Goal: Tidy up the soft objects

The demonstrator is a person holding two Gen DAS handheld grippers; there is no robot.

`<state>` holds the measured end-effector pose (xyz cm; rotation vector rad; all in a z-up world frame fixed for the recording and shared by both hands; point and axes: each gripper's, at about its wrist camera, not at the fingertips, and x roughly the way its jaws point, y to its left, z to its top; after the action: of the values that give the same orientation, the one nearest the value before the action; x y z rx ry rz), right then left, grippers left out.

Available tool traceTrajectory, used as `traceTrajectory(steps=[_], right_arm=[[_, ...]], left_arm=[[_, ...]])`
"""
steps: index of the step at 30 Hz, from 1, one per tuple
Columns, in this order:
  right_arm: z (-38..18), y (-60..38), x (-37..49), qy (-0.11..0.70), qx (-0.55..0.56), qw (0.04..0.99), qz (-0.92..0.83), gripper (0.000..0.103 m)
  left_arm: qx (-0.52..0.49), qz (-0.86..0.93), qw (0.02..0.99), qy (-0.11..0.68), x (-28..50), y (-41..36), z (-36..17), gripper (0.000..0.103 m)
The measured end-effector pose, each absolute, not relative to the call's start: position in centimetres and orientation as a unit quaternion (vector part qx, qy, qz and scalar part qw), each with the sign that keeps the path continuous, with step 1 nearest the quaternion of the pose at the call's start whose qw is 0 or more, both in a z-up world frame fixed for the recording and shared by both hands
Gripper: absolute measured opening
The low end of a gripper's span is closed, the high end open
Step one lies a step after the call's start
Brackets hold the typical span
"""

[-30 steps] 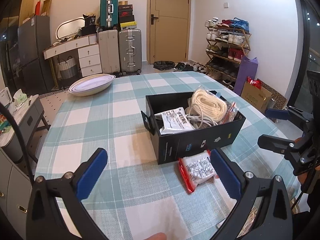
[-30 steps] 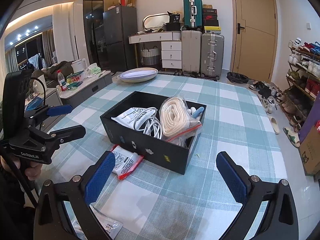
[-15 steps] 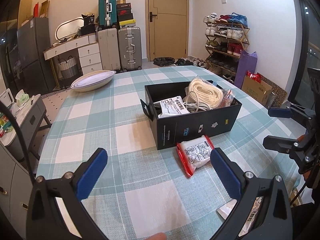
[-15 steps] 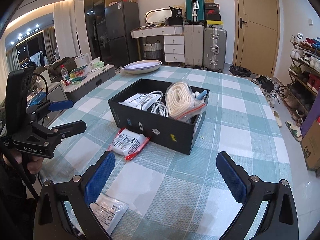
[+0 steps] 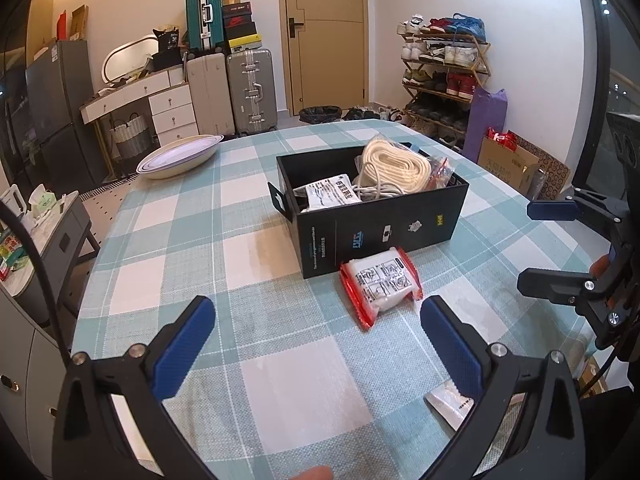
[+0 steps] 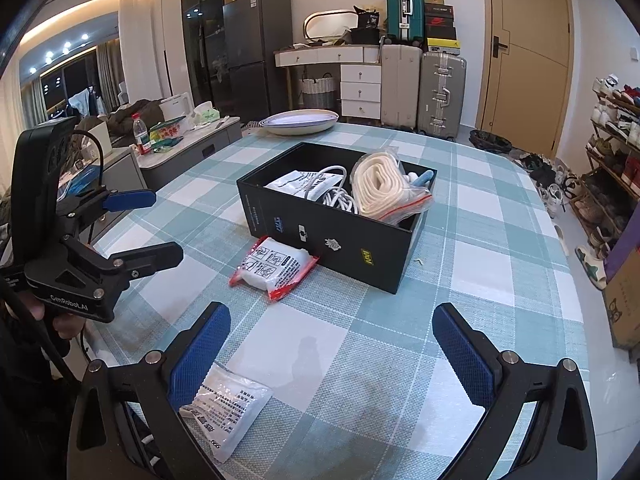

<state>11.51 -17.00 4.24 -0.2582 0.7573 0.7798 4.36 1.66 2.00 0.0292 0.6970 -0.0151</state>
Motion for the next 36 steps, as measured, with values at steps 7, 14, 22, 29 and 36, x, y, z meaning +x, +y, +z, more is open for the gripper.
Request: traceTrajectory(steps=[7,14,22,29,36], right_arm=[[3.7,-16.3,10.9,0.367,-0.137,0.836,0.384,0.103],[1.8,-15.0,9.9,0.390,-0.174,0.805,0.411,0.103],[0.3,-13.3,8.1,0.407,-0.195,0.762,0.464,0.103],[-0.3,-11.8,6.8,0.411,-0.205,0.741,0.490,0.103],[-1.3,-10.6,6.2,0.419,-0.219,0.727,0.497,0.103]], left_arm=[[0.024,-0.016,0.937,0.348,4.2,1.1,1.8,0.103],[0.019,-0.015,0.936,0.352,4.4,1.3,1.7,0.103],[0.005,-0.007,0.935,0.354,4.5,2.3,1.7,0.103],[0.006,-0.006,0.934,0.357,4.7,2.4,1.4,0.103],[0.006,-0.008,0.933,0.358,4.7,2.3,1.4,0.103]])
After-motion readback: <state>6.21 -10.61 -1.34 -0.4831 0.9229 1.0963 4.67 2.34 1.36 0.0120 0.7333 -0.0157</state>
